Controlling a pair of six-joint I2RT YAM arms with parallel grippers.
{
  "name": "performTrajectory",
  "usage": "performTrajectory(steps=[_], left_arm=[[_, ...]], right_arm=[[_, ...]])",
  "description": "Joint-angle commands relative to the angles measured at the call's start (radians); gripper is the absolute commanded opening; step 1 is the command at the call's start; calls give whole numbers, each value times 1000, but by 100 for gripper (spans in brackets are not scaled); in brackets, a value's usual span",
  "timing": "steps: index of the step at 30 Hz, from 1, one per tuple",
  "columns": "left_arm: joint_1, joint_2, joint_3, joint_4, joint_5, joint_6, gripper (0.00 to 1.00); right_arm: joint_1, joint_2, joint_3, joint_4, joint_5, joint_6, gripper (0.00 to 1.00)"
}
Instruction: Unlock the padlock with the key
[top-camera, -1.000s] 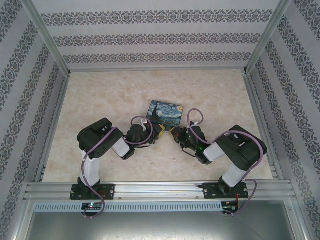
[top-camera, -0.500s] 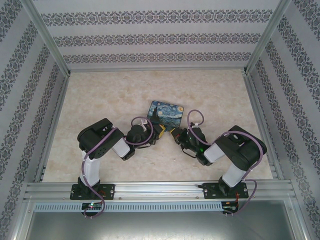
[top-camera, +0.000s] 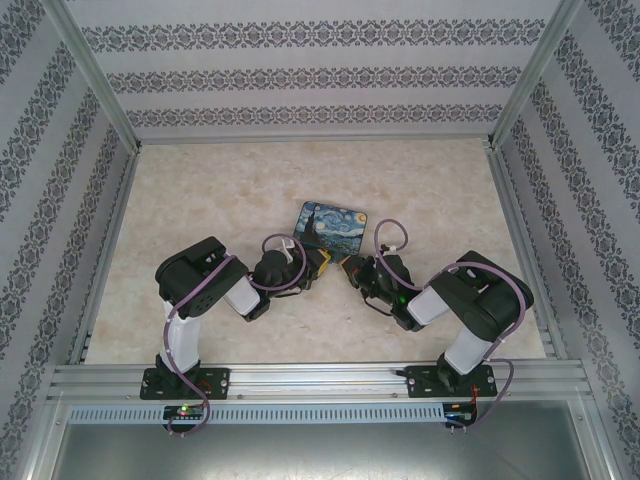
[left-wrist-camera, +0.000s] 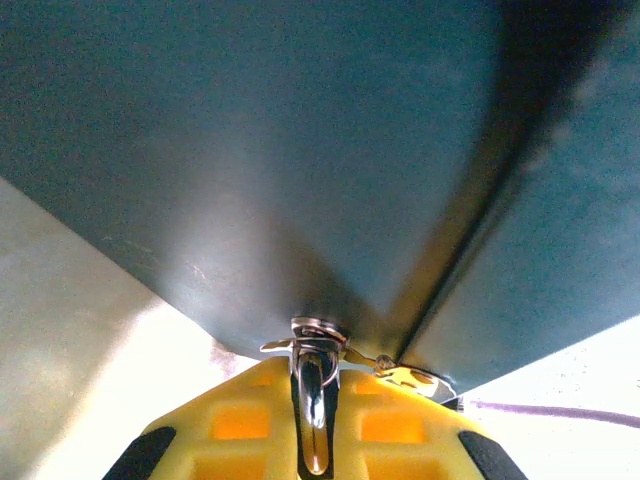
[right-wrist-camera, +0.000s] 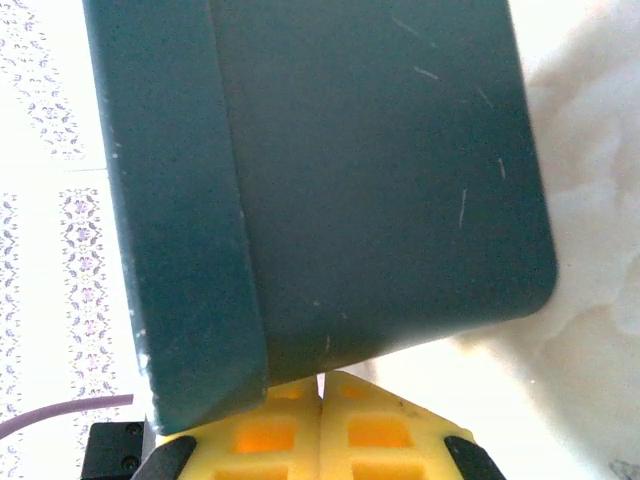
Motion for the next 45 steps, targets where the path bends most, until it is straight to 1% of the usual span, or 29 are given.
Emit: performTrajectory(steps=[1, 6, 15, 31, 39, 41, 45], left_arm=[[-22, 18, -14, 49, 45, 5, 0], [-21, 18, -16, 40, 47, 19, 0], [-21, 16, -17, 29, 54, 42, 0], [-21, 14, -24, 23, 74, 82, 0], [-21, 23, -11, 41, 76, 61, 0], [-22, 26, -8, 51, 77, 46, 0], [-27, 25, -5, 86, 69, -13, 0]], right_arm=[[16, -28, 18, -20, 14, -7, 0], [8, -56, 28, -57, 8, -23, 0], [1, -50, 56, -84, -11, -39, 0], [-1, -87, 64, -83, 2, -18, 0], [12, -71, 64, -76, 2, -10, 0], [15, -59, 92, -74, 2, -10, 0], [22, -23, 90, -53, 11, 2, 0]])
